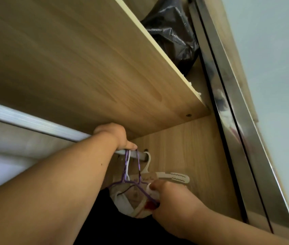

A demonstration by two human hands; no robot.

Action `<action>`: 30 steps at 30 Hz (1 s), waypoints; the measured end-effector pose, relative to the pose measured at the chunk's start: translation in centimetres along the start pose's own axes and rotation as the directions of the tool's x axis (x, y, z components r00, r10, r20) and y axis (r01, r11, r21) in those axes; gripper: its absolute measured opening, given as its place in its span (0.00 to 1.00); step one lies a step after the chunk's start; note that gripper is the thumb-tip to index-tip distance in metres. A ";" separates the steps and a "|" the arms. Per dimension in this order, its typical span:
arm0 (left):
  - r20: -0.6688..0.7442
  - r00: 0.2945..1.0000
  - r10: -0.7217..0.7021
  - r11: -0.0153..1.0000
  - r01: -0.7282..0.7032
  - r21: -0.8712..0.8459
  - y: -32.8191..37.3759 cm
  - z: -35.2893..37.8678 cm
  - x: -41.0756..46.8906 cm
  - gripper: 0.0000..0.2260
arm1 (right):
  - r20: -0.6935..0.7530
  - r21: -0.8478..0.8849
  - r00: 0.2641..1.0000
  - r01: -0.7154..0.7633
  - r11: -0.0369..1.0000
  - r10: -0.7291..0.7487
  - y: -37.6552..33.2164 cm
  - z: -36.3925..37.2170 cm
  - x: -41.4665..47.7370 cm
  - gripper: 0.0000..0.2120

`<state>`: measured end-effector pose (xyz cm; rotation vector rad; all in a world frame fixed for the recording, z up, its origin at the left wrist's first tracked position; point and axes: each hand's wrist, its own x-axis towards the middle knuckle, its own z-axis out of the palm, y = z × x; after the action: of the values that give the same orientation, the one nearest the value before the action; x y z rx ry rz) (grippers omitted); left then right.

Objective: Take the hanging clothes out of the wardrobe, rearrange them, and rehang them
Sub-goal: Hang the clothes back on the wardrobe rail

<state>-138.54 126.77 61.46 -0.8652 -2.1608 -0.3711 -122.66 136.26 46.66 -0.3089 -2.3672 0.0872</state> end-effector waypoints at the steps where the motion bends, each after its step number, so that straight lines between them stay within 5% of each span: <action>1: -0.002 1.000 0.026 1.000 -0.026 -0.001 0.0 0.0 -0.1 0.27 | -0.004 0.008 1.000 -0.006 1.000 0.006 0.4 0.0 0.0 0.18; 4: 0.065 0.979 0.194 0.980 -0.190 -0.059 0.2 0.1 0.0 0.23 | 0.023 0.074 0.999 -0.045 0.996 0.043 0.7 -0.3 -0.2 0.24; 9: 0.037 0.962 0.270 0.960 -0.266 -0.086 0.2 0.1 -0.2 0.18 | -0.014 0.081 1.000 -0.002 0.997 0.003 0.2 -0.4 -0.1 0.13; 14: 0.079 0.958 0.276 0.960 -0.278 0.019 -0.2 -0.3 -1.0 0.21 | 0.024 0.053 0.989 -0.144 0.988 0.143 0.2 -0.2 -0.1 0.19; 24: 0.143 0.973 0.178 0.968 -0.199 0.150 -1.8 -2.1 -3.6 0.18 | 0.206 -0.078 0.957 -0.191 0.979 0.203 -1.3 -0.5 -1.3 0.35; 30: 0.034 0.987 0.159 0.956 -0.163 0.245 -3.3 -2.8 -5.1 0.16 | 0.193 -0.002 0.948 -0.256 0.967 0.251 -0.9 -0.7 -2.0 0.45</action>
<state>-136.82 120.59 59.52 -0.8945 -2.0767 -0.0121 -120.89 134.92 45.97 -0.6183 -2.5024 0.2776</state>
